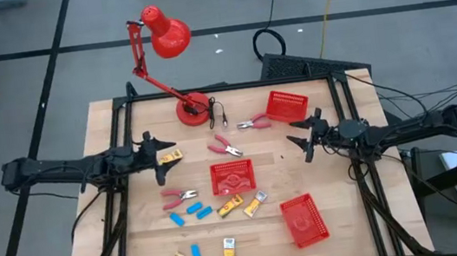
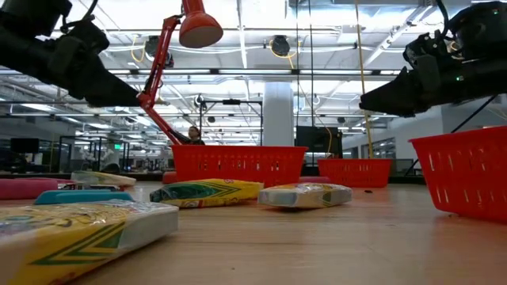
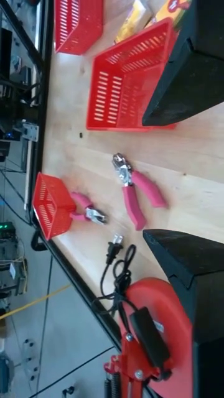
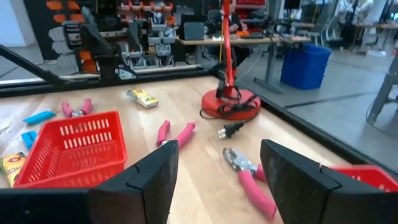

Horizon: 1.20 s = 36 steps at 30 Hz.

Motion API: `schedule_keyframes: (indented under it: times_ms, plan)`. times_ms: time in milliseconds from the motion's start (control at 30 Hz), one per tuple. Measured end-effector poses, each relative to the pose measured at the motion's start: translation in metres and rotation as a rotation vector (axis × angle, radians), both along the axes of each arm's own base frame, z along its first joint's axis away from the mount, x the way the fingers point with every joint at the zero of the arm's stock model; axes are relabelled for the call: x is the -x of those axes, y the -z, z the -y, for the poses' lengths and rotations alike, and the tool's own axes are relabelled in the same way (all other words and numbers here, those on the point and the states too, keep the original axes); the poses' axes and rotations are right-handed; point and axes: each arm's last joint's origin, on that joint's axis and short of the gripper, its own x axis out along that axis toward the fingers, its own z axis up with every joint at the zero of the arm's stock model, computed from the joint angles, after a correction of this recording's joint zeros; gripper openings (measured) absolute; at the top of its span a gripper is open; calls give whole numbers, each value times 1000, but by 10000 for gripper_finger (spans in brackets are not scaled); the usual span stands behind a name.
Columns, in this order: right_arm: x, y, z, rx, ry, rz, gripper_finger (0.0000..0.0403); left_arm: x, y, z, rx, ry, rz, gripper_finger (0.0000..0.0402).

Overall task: Pick & Place School Supplies
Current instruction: Put the pink hole puncher into the middle red bin

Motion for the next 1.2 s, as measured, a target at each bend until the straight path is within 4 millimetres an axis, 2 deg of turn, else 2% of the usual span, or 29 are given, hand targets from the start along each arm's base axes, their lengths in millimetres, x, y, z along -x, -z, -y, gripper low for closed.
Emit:
schedule_keyframes:
  times_ms: [100, 200, 333, 533, 667, 767, 833, 900, 1000, 1100, 1200]
  plan:
    - [-3, 1, 0, 31, -16, -25, 222, -5, 2, 0, 5, 8, -8, 285]
    - [-8, 7, 0, 41, -22, -152, 222, -9, 5, 0, 12, 8, -26, 285]
    - [-32, -19, 2, 79, -58, -199, 222, -12, 4, 0, 11, 13, -9, 285]
    - [-71, -41, 3, 130, -152, -256, 222, -12, 3, -3, 18, 18, 0, 285]
    - [-98, -37, 6, 129, -165, -416, 222, -12, 4, -6, 33, 27, -3, 285]
    - [-120, -40, 13, 117, -151, -478, 222, -11, 4, -8, 41, 33, -10, 285]
    - [-130, -35, 19, 115, -145, -546, 222, -11, 5, -9, 45, 28, -17, 285]
    - [-137, -32, 25, 114, -145, -598, 222, -11, 6, -10, 47, 23, -28, 285]
    - [-146, -37, 36, 92, -137, -645, 222, -10, 7, -12, 50, 15, -41, 285]
    - [-144, -34, 47, 76, -123, -747, 222, -10, 7, -13, 43, 10, -45, 285]
    - [-146, -38, 59, 35, -142, -768, 222, -10, 7, -13, 39, 11, -47, 285]
